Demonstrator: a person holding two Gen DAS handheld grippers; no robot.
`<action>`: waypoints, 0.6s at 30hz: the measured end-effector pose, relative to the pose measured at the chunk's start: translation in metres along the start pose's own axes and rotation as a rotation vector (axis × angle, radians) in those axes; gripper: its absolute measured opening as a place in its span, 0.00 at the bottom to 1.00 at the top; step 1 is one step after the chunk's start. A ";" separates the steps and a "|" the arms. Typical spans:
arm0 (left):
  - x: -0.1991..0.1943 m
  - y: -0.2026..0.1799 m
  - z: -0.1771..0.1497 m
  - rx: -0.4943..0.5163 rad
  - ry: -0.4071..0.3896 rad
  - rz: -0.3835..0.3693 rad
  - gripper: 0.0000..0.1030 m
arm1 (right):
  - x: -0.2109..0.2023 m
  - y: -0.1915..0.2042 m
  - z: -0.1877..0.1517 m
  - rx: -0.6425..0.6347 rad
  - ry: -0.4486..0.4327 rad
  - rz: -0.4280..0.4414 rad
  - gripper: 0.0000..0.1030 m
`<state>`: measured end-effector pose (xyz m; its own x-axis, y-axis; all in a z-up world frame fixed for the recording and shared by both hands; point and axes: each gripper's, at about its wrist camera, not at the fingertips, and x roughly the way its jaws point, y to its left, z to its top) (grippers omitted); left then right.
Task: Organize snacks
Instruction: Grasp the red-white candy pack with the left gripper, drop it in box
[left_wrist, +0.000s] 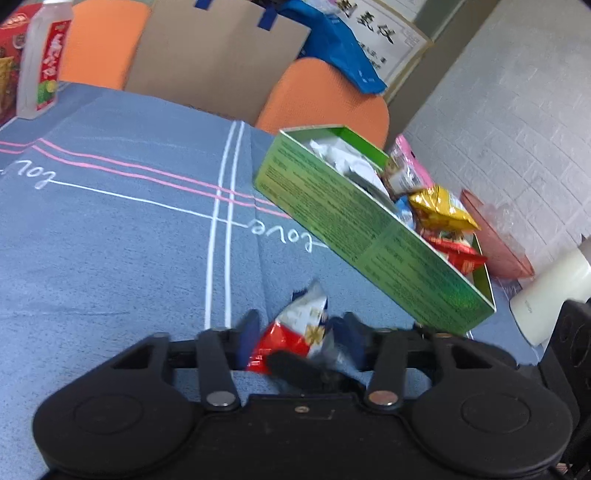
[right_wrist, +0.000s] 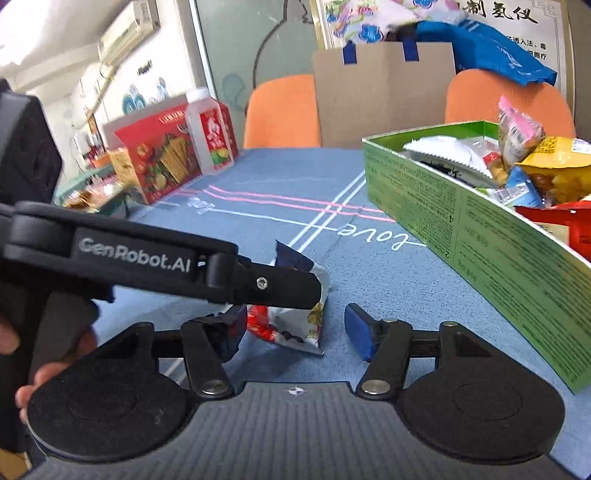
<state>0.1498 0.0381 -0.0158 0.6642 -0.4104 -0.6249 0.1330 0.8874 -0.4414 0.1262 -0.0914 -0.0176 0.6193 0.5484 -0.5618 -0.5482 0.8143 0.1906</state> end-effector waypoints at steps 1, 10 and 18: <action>0.000 -0.001 -0.001 0.006 -0.009 -0.001 0.86 | 0.000 0.000 0.000 -0.005 0.009 0.003 0.67; -0.017 -0.048 0.016 0.104 -0.092 -0.067 0.86 | -0.044 -0.010 0.005 -0.030 -0.148 -0.083 0.61; 0.006 -0.102 0.059 0.208 -0.146 -0.165 0.86 | -0.069 -0.049 0.032 -0.004 -0.316 -0.197 0.61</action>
<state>0.1833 -0.0423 0.0632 0.7179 -0.5311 -0.4500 0.3852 0.8416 -0.3785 0.1285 -0.1625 0.0380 0.8560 0.4133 -0.3106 -0.4031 0.9097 0.0996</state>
